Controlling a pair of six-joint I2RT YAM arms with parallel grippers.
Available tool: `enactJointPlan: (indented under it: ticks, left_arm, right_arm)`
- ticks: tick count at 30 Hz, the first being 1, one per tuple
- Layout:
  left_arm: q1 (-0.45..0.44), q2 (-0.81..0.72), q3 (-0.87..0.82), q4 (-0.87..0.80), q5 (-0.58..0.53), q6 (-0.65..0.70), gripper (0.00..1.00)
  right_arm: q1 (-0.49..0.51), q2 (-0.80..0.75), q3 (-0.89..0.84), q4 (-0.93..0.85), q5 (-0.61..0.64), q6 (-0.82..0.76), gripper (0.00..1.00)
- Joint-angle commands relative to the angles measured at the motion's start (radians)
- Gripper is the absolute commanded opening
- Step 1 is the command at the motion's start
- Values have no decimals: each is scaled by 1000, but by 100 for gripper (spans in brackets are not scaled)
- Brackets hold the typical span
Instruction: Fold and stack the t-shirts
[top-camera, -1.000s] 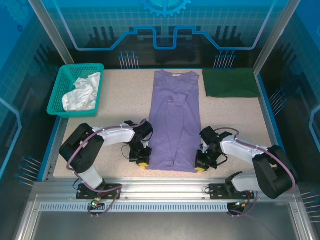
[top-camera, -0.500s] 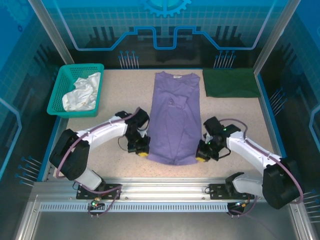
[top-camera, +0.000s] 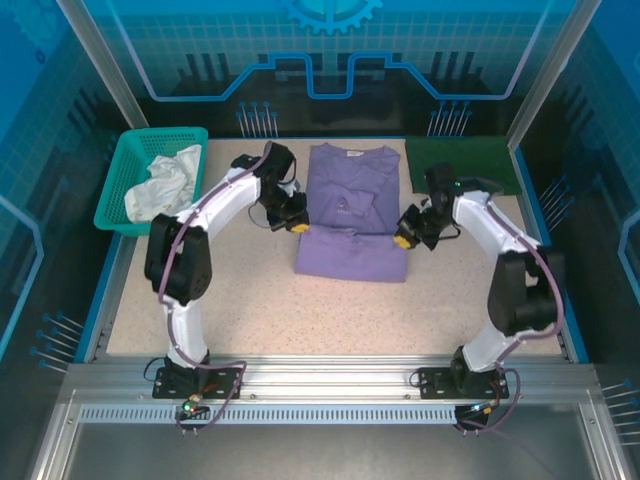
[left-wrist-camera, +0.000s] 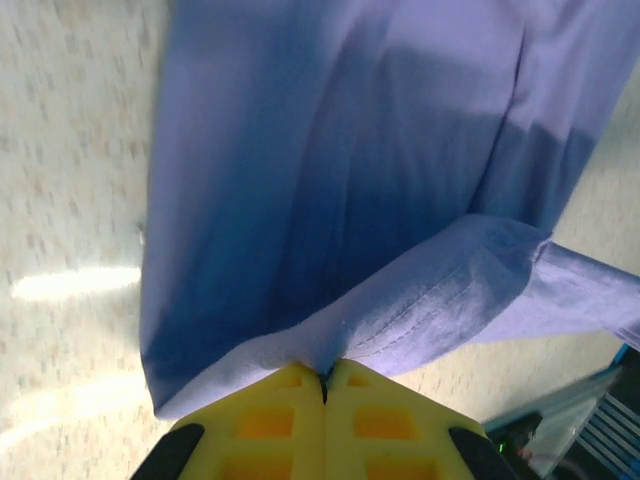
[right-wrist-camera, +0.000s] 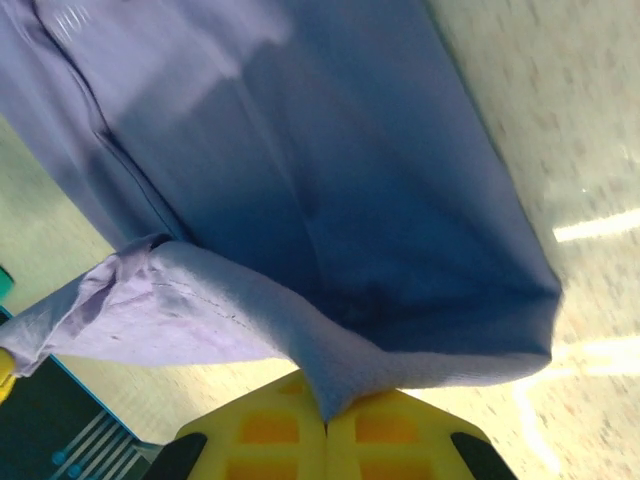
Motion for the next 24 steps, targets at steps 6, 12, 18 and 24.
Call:
enactJointPlan:
  ticks: [6, 12, 18, 24]
  left_arm:
    - [80, 280, 363, -174, -25, -38, 0]
    - [107, 394, 503, -217, -52, -62, 33]
    - [114, 340, 543, -194, -73, -88, 64]
    - [57, 108, 341, -66, -166, -105, 56]
  right_arm:
    - [-56, 315, 247, -46, -35, 63, 0]
    - [-98, 423, 300, -13, -87, 135, 16]
    - [-136, 342, 297, 3, -49, 143, 59]
    - [-90, 144, 173, 83, -6, 40, 72]
